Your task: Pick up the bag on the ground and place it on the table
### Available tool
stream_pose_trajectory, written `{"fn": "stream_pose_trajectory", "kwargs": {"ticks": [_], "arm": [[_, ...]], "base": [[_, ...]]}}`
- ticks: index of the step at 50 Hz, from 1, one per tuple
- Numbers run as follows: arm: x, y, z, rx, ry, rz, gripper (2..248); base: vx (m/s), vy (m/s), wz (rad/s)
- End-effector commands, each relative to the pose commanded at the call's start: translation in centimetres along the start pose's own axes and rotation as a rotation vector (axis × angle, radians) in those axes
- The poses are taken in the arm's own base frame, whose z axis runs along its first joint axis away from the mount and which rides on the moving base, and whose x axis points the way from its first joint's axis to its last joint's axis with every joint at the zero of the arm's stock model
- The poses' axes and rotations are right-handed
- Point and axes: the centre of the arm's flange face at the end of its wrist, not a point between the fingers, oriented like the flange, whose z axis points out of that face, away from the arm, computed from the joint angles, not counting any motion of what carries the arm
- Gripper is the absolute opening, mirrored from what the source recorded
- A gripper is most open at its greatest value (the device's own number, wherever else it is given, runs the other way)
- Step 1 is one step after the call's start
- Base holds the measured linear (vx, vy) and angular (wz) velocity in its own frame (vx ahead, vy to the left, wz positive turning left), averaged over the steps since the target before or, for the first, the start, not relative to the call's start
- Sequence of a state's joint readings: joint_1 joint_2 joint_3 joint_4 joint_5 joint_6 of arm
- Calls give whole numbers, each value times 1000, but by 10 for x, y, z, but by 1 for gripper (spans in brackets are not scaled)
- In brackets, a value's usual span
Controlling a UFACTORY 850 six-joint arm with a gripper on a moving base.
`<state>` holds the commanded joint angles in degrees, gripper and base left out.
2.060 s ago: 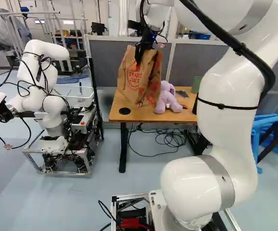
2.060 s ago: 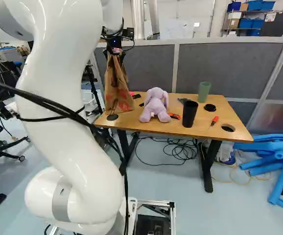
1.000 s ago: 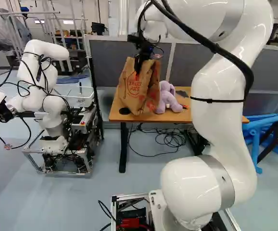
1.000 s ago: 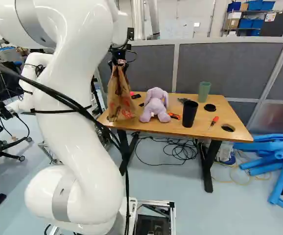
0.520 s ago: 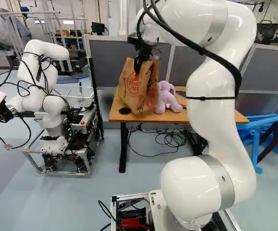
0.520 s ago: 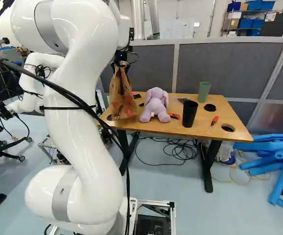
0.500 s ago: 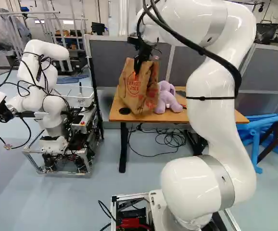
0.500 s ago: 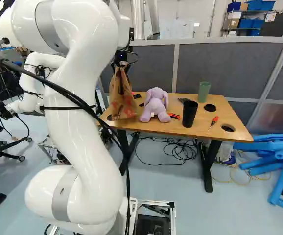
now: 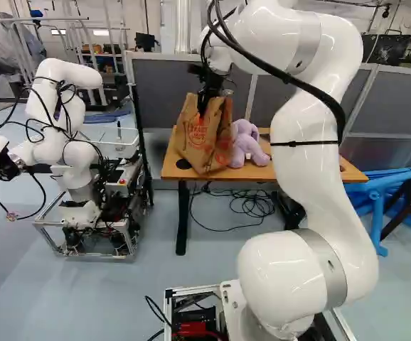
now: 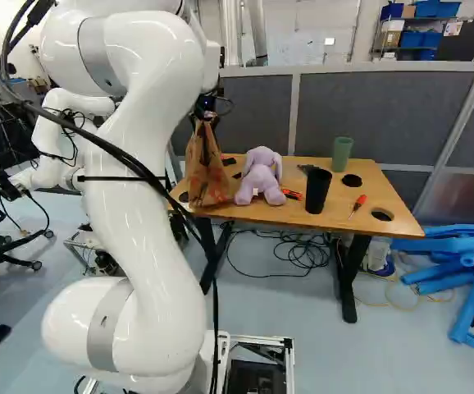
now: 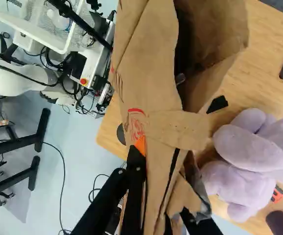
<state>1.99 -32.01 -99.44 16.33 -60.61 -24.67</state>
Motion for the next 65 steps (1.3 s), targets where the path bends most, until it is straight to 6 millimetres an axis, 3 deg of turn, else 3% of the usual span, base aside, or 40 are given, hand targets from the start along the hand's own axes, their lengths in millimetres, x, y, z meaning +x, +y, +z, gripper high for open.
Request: {"fn": "stream_pose_trajectory", "kwargs": {"ticks": [15,24,25,30,31,35,36,40,41,46,47,51,52,56,57,65], "arm": [[24,-5,8,-3,20,-25,21],[29,-7,9,-4,25,-30,21],[29,-7,9,-4,25,-30,41],[30,-7,9,-4,25,-31,41],[30,-7,9,-4,25,-31,75],[30,-7,9,-4,25,-31,75],[30,-7,9,-4,25,-31,110],[30,-7,9,-4,25,-31,110],[30,-7,9,-4,25,-31,146],[30,-7,9,-4,25,-31,146],[30,-7,9,-4,25,-31,183],[30,-7,9,-4,25,-31,183],[30,-7,9,-4,25,-31,219],[30,-7,8,-4,27,-31,219],[30,-7,8,-4,28,-31,247],[29,-10,-2,-8,40,-35,247]], "base": [[0,0,0],[0,0,0],[0,0,0],[0,0,0],[0,0,0],[0,0,0],[0,0,0],[0,0,0],[0,0,0],[0,0,0],[0,0,0],[0,0,0],[0,0,0],[0,0,0],[0,0,0],[0,0,0]]}}
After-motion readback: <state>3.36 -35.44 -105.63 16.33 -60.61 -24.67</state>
